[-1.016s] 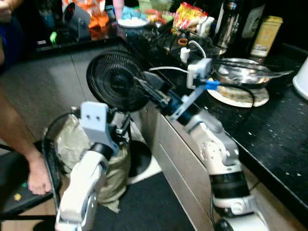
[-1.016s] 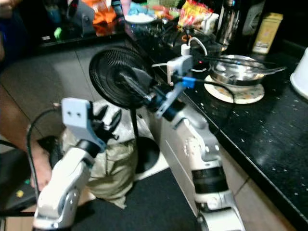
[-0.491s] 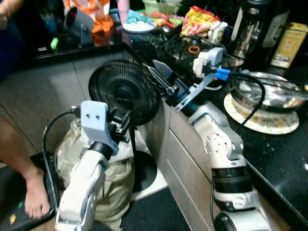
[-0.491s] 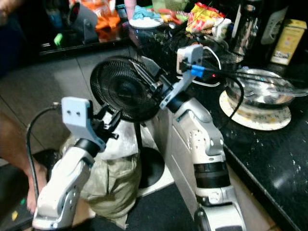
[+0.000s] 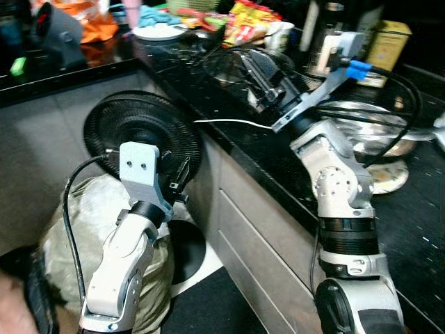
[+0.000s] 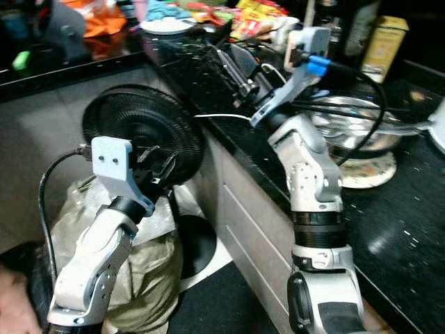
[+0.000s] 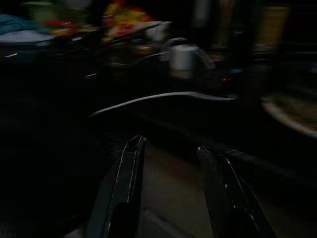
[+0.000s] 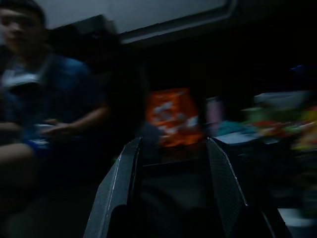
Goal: Kitchen organization
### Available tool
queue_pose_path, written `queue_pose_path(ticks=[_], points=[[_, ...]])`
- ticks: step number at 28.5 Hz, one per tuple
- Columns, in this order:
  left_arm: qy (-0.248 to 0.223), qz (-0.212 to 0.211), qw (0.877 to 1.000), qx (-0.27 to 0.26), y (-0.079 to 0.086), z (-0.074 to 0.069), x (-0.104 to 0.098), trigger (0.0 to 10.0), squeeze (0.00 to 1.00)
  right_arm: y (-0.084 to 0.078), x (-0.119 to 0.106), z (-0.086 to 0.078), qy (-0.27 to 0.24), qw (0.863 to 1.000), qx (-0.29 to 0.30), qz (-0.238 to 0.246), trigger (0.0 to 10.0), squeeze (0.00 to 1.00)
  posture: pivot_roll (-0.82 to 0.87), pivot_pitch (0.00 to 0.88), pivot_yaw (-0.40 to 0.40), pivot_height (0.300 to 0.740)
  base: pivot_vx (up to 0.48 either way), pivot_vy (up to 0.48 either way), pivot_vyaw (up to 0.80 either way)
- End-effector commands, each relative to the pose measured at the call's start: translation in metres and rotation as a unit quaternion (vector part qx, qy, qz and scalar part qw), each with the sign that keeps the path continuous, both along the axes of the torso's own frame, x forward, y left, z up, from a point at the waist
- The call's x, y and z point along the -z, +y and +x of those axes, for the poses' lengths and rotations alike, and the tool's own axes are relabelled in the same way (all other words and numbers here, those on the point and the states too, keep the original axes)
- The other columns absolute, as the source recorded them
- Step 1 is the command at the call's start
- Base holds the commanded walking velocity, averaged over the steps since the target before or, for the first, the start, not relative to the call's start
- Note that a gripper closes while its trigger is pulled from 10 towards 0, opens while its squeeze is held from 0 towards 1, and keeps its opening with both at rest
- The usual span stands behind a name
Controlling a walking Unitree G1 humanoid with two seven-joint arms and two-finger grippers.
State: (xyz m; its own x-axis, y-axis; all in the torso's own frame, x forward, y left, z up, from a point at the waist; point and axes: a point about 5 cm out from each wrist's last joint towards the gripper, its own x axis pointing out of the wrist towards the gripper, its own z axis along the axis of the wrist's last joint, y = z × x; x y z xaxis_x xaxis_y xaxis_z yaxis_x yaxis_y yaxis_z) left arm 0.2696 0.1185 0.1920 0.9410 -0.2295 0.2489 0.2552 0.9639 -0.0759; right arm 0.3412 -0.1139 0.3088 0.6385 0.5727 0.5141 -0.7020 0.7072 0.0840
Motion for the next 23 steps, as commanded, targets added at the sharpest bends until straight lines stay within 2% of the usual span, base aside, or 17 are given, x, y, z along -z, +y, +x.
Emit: queue_pose_path(ticks=[1,3,6,8,9,11,14,15,16,17,18,19,21,23], points=[[0.003,0.002,1.000,0.005,-0.002,0.000,0.002,10.0,0.00,0.003,-0.005,-0.001,-0.012,1.000,0.002,-0.014,10.0,0.00,0.07,0.000,0.007,0.740,0.000,0.000,-0.79],[0.004,0.003,1.000,0.006,-0.003,0.000,0.002,10.0,0.00,0.008,-0.010,0.002,-0.025,0.997,0.029,-0.070,10.0,0.00,0.07,0.000,0.006,0.740,0.000,0.000,-0.77],[0.004,0.002,1.000,0.006,-0.002,0.000,0.003,10.0,0.00,0.011,-0.010,0.005,-0.037,0.991,0.052,-0.117,10.0,0.00,0.07,0.000,0.006,0.740,0.000,0.000,-0.77],[0.003,0.004,1.000,0.006,-0.002,0.000,0.003,10.0,0.00,0.016,-0.008,0.010,-0.053,0.977,0.086,-0.187,10.0,0.00,0.07,0.000,0.002,0.740,0.000,0.000,-0.77],[0.003,0.004,1.000,0.006,-0.002,0.000,0.003,10.0,0.00,0.016,-0.008,0.010,-0.053,0.977,0.086,-0.187,10.0,0.00,0.07,0.000,0.002,0.740,0.000,0.000,-0.77],[0.002,0.005,1.000,0.003,-0.002,0.000,0.003,10.0,0.00,0.020,-0.004,0.016,-0.064,0.957,0.122,-0.257,10.0,0.00,0.07,0.000,0.002,0.740,0.000,0.000,-0.69],[-0.002,0.007,1.000,-0.005,-0.001,0.000,0.002,10.0,0.00,0.026,0.007,0.023,-0.060,0.933,0.154,-0.318,10.0,0.00,0.07,0.000,0.000,0.740,0.000,0.000,-0.20],[-0.003,0.008,1.000,-0.010,-0.001,0.000,0.002,10.0,0.00,0.030,0.013,0.026,-0.072,0.912,0.176,-0.362,10.0,0.00,0.07,0.000,-0.002,0.740,0.000,0.000,0.00],[-0.003,0.008,1.000,-0.010,-0.001,0.000,0.002,10.0,0.00,0.030,0.013,0.026,-0.072,0.912,0.176,-0.362,10.0,0.00,0.07,0.000,-0.002,0.740,0.000,0.000,0.00],[-0.006,0.009,1.000,-0.016,0.000,0.000,0.001,10.0,0.00,0.035,0.018,0.028,-0.094,0.882,0.203,-0.414,10.0,0.00,0.07,0.000,-0.003,0.740,0.000,0.000,0.00],[-0.007,0.008,1.000,-0.020,0.000,0.000,0.001,10.0,0.00,0.038,0.018,0.029,-0.106,0.870,0.212,-0.432,10.0,0.00,0.07,0.000,-0.003,0.740,0.000,0.000,0.00],[-0.008,0.008,1.000,-0.024,0.001,0.000,0.000,10.0,0.00,0.043,0.018,0.029,-0.119,0.863,0.212,-0.443,10.0,0.00,0.08,0.000,-0.007,0.740,0.000,0.000,0.00],[-0.009,0.008,1.000,-0.027,0.002,0.000,0.000,10.0,0.00,0.047,0.017,0.029,-0.128,0.858,0.211,-0.451,10.0,0.00,0.08,0.000,-0.007,0.740,0.000,0.000,0.00],[-0.009,0.007,0.999,-0.033,0.003,0.001,0.000,10.0,0.00,0.054,0.018,0.030,-0.141,0.843,0.205,-0.477,10.0,0.00,0.08,0.000,-0.009,0.740,0.000,0.000,0.00]])
